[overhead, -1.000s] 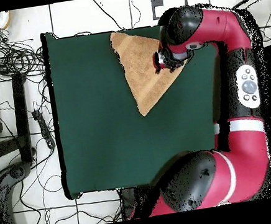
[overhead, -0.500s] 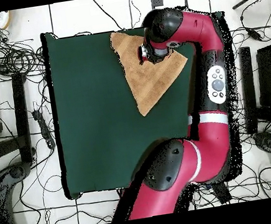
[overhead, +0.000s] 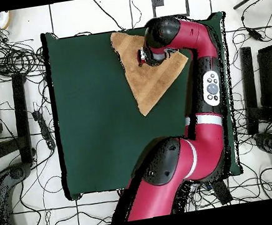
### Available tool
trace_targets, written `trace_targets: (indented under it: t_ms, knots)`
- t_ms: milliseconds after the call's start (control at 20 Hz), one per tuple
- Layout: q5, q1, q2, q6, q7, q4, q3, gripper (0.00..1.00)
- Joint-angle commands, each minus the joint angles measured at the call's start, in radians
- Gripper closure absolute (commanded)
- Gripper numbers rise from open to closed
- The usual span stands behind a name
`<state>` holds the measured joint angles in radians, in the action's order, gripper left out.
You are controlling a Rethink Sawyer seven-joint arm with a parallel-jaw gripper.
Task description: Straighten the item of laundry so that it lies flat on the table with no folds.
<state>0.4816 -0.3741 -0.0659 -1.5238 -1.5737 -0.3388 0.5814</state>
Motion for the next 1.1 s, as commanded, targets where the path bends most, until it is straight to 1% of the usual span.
trace_targets:
  t_ms: [50,200,400,500,650,750,950,1100]
  knots:
    - [-0.006,-0.035,-0.065,0.211,0.305,-0.133,0.041,0.00]
    - [-0.019,-0.063,-0.056,0.256,0.354,-0.182,0.018,0.00]
    - [-0.050,-0.124,0.004,0.359,0.423,-0.336,-0.020,0.00]
    - [-0.050,-0.159,0.034,0.411,0.463,-0.414,-0.030,0.00]
    - [-0.046,-0.207,0.070,0.464,0.472,-0.523,-0.036,0.00]
    - [-0.033,-0.228,0.085,0.507,0.473,-0.574,-0.033,0.00]
    - [-0.036,-0.257,0.112,0.526,0.450,-0.649,-0.019,0.00]
    - [-0.042,-0.273,0.154,0.540,0.408,-0.722,-0.018,0.00]
